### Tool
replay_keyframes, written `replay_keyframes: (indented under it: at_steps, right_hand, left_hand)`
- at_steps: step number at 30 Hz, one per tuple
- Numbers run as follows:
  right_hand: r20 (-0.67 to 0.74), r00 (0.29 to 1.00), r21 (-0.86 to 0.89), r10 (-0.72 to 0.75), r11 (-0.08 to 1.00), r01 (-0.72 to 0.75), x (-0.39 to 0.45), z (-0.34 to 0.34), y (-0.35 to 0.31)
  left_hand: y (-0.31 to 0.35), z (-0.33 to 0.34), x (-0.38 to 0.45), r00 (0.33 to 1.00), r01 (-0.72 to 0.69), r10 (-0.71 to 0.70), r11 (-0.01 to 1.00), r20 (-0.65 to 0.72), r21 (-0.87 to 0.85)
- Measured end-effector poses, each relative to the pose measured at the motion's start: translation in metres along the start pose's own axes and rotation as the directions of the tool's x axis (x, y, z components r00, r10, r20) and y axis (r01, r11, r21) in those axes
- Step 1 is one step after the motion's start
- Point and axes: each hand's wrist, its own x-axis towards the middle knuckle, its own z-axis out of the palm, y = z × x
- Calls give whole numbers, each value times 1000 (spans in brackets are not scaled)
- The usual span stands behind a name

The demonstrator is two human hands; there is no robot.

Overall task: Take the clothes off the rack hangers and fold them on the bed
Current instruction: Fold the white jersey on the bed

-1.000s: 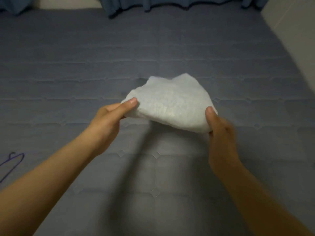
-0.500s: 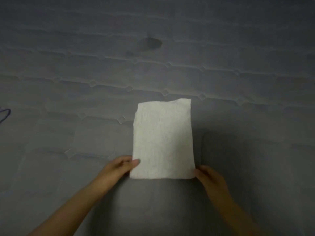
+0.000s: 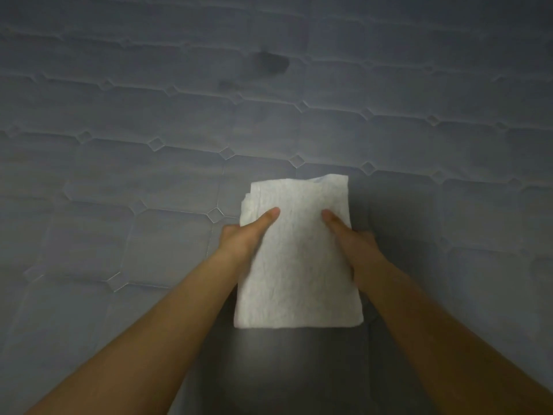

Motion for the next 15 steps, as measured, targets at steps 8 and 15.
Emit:
replay_keyframes:
  at_steps: [8, 15]
  right_hand:
    - [141, 981, 74, -137, 989, 128, -55, -26, -32]
    - [48, 881, 161, -470, 874, 458, -161, -72, -126]
  left_hand:
    - [31, -21, -51, 951, -159, 171, 985, 256, -67]
    - [112, -13, -182, 773, -548, 570, 821, 278, -160]
